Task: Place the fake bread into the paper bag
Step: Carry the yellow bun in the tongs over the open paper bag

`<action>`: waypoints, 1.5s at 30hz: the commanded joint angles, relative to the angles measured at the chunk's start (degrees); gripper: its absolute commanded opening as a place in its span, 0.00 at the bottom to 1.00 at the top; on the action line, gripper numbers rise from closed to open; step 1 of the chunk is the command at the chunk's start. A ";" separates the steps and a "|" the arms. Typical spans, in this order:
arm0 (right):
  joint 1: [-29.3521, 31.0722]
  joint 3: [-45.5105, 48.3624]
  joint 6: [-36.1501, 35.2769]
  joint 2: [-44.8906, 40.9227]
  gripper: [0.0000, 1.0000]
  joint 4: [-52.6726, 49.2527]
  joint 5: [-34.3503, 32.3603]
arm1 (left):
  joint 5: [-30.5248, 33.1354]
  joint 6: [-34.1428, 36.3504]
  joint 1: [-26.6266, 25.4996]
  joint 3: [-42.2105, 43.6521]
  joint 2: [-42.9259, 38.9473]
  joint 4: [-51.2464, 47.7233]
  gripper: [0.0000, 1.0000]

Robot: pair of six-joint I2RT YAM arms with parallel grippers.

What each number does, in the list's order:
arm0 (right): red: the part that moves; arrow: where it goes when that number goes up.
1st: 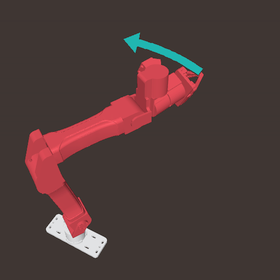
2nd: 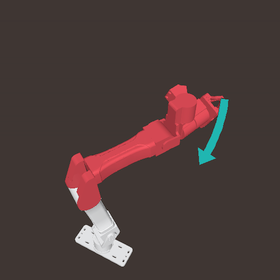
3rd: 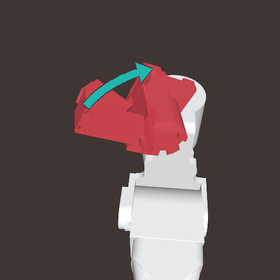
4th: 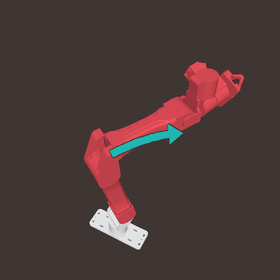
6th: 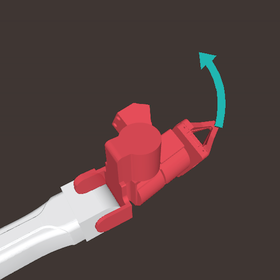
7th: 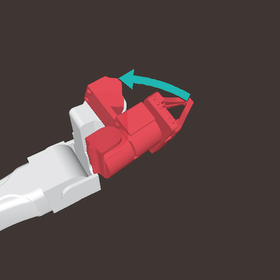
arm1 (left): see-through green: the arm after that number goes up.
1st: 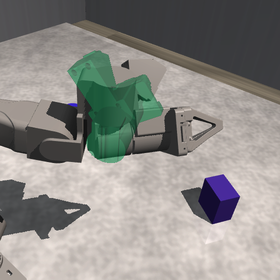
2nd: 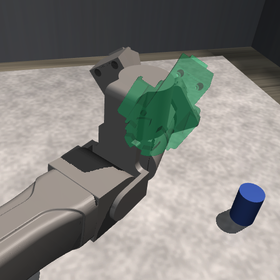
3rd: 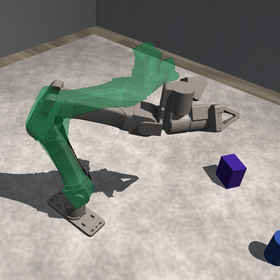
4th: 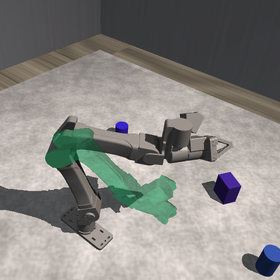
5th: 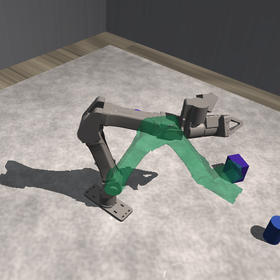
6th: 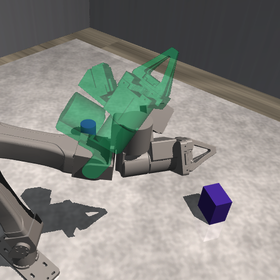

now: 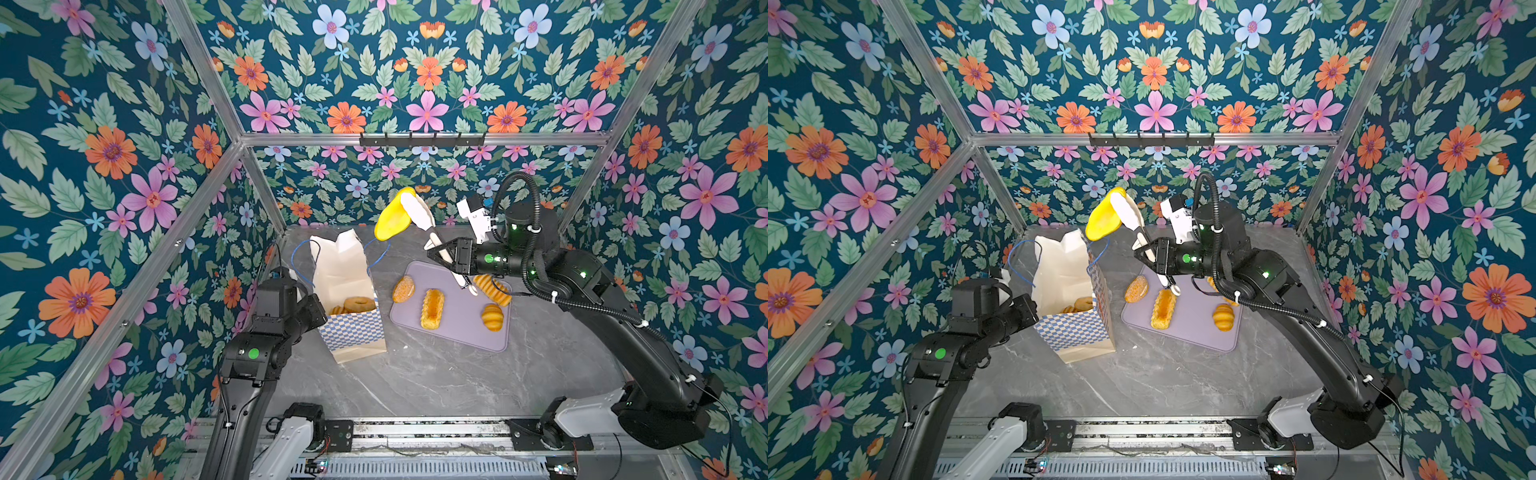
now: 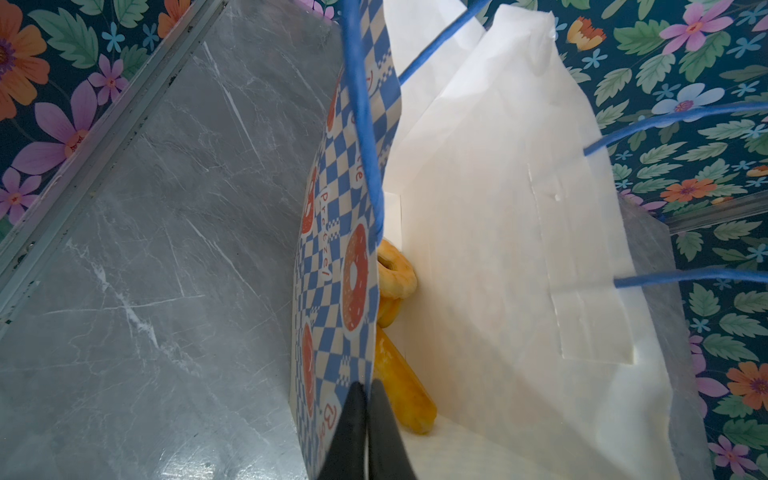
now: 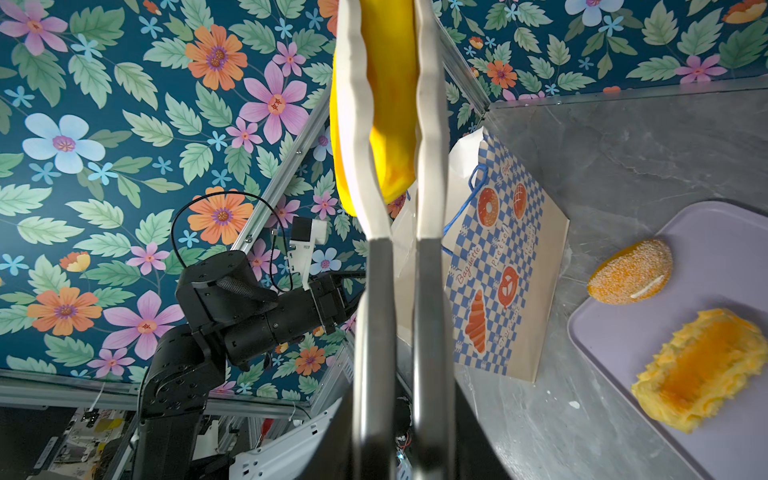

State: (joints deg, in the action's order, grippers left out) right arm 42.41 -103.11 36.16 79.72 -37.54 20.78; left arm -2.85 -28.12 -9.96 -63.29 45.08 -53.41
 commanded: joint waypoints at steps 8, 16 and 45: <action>4.52 -3.86 -1.82 3.95 0.27 0.61 -2.61 | -0.27 -0.05 -0.03 -0.52 -0.16 0.89 0.08; 9.72 -11.03 -5.28 10.18 0.26 -5.36 -8.02 | -0.13 -0.18 -0.01 -0.25 -0.42 0.76 0.08; 19.46 -40.20 -14.27 35.64 0.28 -31.82 -23.24 | 0.13 -0.18 -0.03 0.45 -0.78 0.89 0.08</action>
State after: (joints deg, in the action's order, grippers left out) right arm 61.67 -142.87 22.39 115.13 -68.51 -1.83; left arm -2.96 -28.14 -9.96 -63.00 44.36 -53.56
